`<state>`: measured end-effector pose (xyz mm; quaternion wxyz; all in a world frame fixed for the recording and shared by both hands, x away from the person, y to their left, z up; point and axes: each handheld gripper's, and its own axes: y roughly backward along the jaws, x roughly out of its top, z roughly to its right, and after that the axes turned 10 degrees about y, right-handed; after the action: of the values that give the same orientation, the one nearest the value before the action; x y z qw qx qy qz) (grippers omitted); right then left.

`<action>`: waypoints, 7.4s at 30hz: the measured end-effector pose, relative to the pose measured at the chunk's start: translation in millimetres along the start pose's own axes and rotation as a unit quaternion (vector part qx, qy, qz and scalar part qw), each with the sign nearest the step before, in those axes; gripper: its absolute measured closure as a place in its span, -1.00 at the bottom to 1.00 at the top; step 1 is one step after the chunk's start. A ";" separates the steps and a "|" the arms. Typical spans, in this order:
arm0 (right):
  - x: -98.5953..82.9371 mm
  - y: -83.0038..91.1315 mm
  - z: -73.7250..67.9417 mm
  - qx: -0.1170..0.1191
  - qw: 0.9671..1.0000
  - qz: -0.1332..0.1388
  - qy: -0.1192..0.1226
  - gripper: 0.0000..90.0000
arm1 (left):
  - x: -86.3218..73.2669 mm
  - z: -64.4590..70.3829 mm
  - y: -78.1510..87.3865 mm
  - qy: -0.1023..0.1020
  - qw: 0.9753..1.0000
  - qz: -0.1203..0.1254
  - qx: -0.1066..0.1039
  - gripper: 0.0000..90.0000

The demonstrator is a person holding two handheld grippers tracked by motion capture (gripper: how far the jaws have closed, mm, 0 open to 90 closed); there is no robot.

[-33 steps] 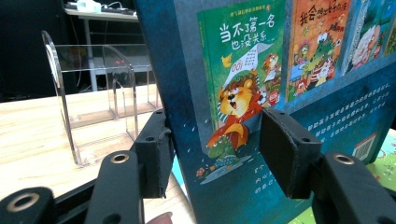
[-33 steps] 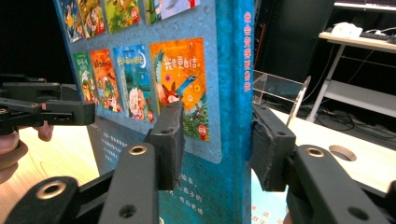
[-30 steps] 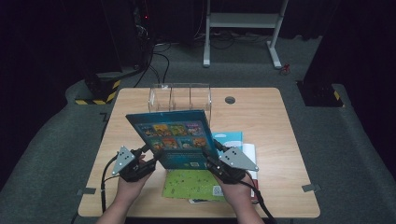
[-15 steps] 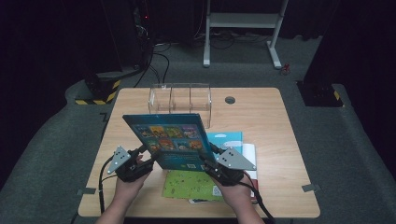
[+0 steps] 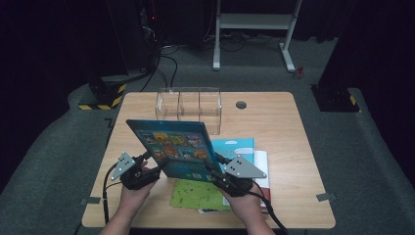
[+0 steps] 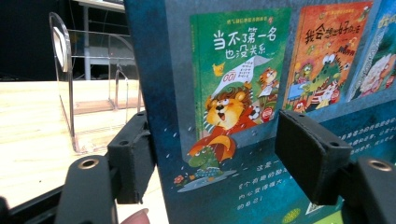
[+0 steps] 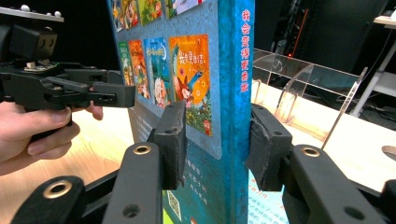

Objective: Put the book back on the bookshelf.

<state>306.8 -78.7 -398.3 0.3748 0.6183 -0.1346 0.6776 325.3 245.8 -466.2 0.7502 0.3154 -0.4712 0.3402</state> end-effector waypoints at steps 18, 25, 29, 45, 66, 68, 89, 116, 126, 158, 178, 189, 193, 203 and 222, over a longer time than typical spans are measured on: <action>-0.7 -0.2 -8.2 0.012 1.000 0.002 0.002 0.53 | 0.1 -1.9 0.0 0.004 1.000 -0.001 -0.005 -0.57; -1.4 0.8 -7.8 0.036 0.999 0.005 0.011 0.75 | 0.9 -5.5 0.9 0.012 1.000 -0.004 -0.003 -0.59; -3.7 0.8 -8.6 0.064 0.998 0.011 -0.006 0.82 | 1.6 -9.1 1.5 0.017 1.000 -0.006 -0.002 -0.60; -8.5 -4.1 -20.1 0.049 0.998 0.025 -0.038 0.86 | 5.4 -5.2 9.7 0.015 1.000 -0.002 0.023 -0.50; -3.8 -30.5 -38.5 0.013 0.998 0.045 -0.036 0.86 | 26.2 39.5 26.9 -0.002 1.000 -0.020 0.010 -0.57; -3.5 -33.3 -42.5 0.011 0.998 0.045 -0.032 0.86 | 28.6 43.9 27.8 -0.005 1.000 -0.016 0.010 -0.59; 2.4 -62.0 -79.3 0.015 0.998 0.049 -0.026 0.85 | 42.1 57.9 37.5 -0.004 1.000 -0.007 0.011 -0.65; 1.8 -92.0 -109.5 0.038 0.998 0.049 -0.003 0.84 | 45.2 59.2 45.9 0.001 0.997 0.019 0.073 -0.67; 0.0 -99.3 -117.0 0.042 0.998 0.041 0.002 0.83 | 44.1 57.5 46.1 -0.005 0.995 0.016 0.102 -0.69; -6.9 -105.2 -131.4 0.071 0.997 0.033 0.012 0.63 | 34.2 54.8 52.6 -0.027 0.990 0.009 0.136 -0.60; -12.8 -107.5 -137.7 0.108 0.994 0.017 0.016 0.50 | 27.5 53.8 64.9 -0.035 0.988 0.013 0.147 -0.42; -13.9 -95.6 -135.1 0.123 0.992 0.016 0.014 0.36 | 25.8 54.1 71.2 -0.041 0.987 0.019 0.153 -0.33; -15.0 -84.7 -128.7 0.120 0.993 0.016 0.011 0.32 | 25.7 54.1 71.7 -0.041 0.987 0.020 0.153 -0.31; -12.7 -52.3 -84.8 0.074 0.997 0.009 -0.007 0.16 | 25.4 54.7 71.1 -0.044 0.987 0.020 0.155 -0.30; -69.6 19.2 41.3 -0.100 0.993 -0.052 -0.027 0.05 | 20.0 57.4 72.5 -0.061 0.984 0.027 0.165 -0.22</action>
<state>321.1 -142.2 -450.0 0.4659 0.6018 -0.1797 0.6233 245.0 245.8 -416.2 0.6479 0.4426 -0.4620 0.4135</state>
